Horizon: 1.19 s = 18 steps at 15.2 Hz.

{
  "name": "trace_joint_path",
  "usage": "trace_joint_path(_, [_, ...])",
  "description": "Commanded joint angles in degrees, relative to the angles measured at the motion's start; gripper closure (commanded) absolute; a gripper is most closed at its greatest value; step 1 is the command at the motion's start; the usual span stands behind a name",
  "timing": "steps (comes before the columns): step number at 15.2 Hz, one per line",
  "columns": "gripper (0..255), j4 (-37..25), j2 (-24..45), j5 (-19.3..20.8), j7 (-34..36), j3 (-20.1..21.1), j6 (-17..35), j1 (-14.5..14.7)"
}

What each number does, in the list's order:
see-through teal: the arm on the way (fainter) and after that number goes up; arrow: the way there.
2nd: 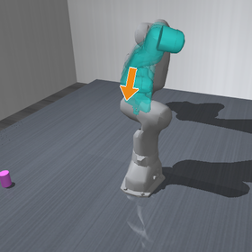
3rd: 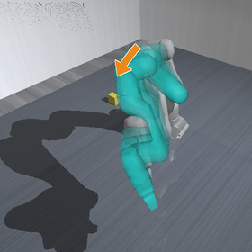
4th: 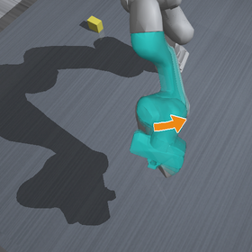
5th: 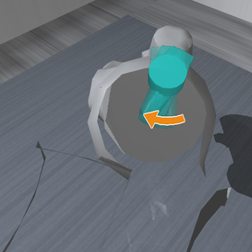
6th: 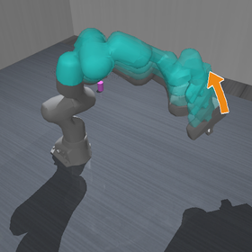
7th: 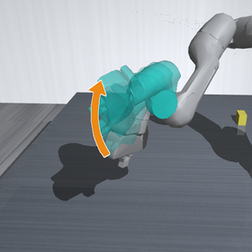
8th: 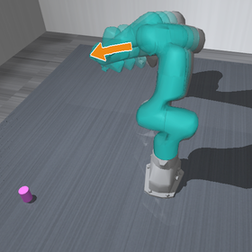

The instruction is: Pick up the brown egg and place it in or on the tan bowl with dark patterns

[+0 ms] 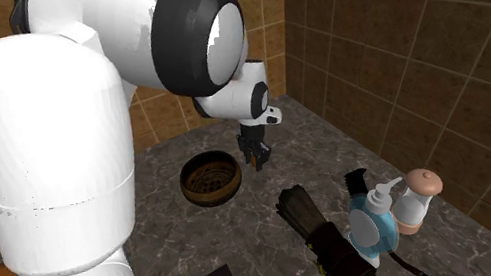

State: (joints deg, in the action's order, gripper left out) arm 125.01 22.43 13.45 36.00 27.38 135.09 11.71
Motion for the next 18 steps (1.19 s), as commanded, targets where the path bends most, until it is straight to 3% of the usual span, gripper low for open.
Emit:
trace_joint_path(1, [255,0.04,-1.34,-0.91,-0.65,0.53,-1.17,-0.46])
trace_joint_path(18, [255,-2.02,-11.63,-7.97,-5.31,3.58,-12.08,-2.85])
